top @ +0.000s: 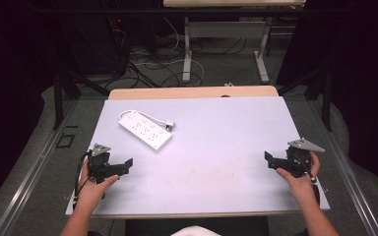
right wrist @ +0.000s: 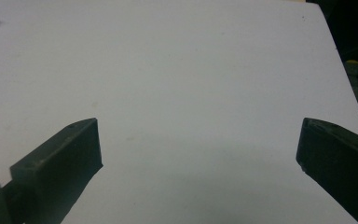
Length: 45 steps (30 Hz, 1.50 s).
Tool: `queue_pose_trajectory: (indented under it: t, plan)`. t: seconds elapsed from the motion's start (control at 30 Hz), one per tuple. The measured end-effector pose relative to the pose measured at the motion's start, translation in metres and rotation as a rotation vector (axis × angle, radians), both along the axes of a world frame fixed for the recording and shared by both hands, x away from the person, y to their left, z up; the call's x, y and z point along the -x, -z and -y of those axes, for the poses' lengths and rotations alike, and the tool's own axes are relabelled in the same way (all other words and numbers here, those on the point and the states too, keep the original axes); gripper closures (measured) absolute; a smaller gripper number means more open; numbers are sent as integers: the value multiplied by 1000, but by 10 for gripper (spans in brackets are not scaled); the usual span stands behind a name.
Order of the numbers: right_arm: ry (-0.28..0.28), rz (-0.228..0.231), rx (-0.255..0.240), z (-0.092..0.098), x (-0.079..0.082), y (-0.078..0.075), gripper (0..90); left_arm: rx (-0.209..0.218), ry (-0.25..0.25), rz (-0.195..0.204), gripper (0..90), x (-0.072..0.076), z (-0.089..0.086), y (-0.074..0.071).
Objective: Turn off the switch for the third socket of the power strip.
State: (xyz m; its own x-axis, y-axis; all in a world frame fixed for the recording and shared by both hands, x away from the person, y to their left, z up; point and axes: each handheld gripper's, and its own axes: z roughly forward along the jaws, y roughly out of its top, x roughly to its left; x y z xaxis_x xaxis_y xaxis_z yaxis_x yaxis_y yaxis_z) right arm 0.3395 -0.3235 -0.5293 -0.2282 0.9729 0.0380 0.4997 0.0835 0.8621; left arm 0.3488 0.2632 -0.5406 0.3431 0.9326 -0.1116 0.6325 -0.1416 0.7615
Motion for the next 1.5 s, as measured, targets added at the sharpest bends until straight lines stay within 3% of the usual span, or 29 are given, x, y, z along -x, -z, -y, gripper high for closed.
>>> queue_pose_trajectory:
  t: [0.23,0.4,0.6,0.87,0.93,1.17,1.37,1.5]
  plan:
    - [-36,-54,1,1,5,2,17,3,2,23,8,2,4,-8]
    - [-23,-42,-33,1,7,0,47,14,6,65,28,5,8,-16]
    - [-42,-36,-7,1,10,-2,48,30,13,90,51,6,15,-27]
    - [-45,-49,-30,0,10,0,50,47,27,79,121,2,21,-40]
    - [-45,-35,-26,-1,9,0,51,36,32,74,140,0,23,-44]
    - [-61,-56,-30,-4,10,1,51,2,46,65,158,-6,27,-56]
    - [-57,-48,-29,-5,12,0,54,5,64,63,203,-11,33,-62]
    - [-52,-45,-30,-5,12,0,55,-26,95,71,225,-16,37,-65]
